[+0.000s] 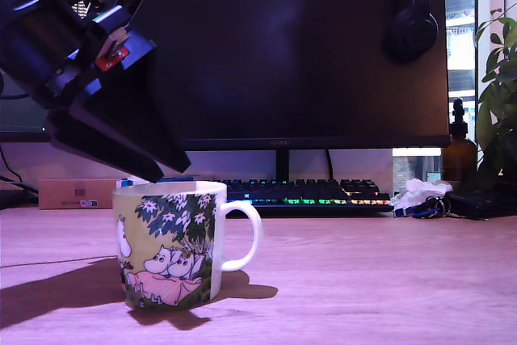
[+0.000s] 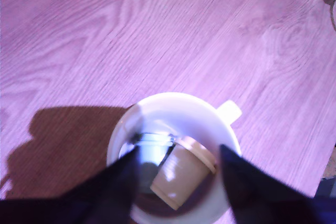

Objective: Pick up the coffee capsules on the table and drop them inside the coffee cup

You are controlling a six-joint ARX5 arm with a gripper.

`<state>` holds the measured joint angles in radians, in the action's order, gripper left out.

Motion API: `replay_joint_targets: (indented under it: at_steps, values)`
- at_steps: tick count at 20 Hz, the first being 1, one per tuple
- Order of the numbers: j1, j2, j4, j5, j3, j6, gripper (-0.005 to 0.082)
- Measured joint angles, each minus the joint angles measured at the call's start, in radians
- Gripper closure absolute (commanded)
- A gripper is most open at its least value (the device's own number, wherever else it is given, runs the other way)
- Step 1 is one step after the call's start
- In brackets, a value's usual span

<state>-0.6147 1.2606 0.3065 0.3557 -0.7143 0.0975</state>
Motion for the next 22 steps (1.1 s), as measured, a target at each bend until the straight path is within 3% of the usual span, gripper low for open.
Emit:
replay_joint_targets:
  at_steps: [7, 11, 16, 22]
  values:
    - [0.004, -0.004, -0.041, 0.001, 0.000, -0.014, 0.0786]
    - [0.051, -0.058, -0.081, -0.007, 0.000, -0.036, 0.0786]
    - [0.197, -0.110, -0.114, -0.011, 0.000, -0.037, 0.0786]
    - [0.402, -0.169, -0.158, 0.066, 0.002, -0.038, 0.0786]
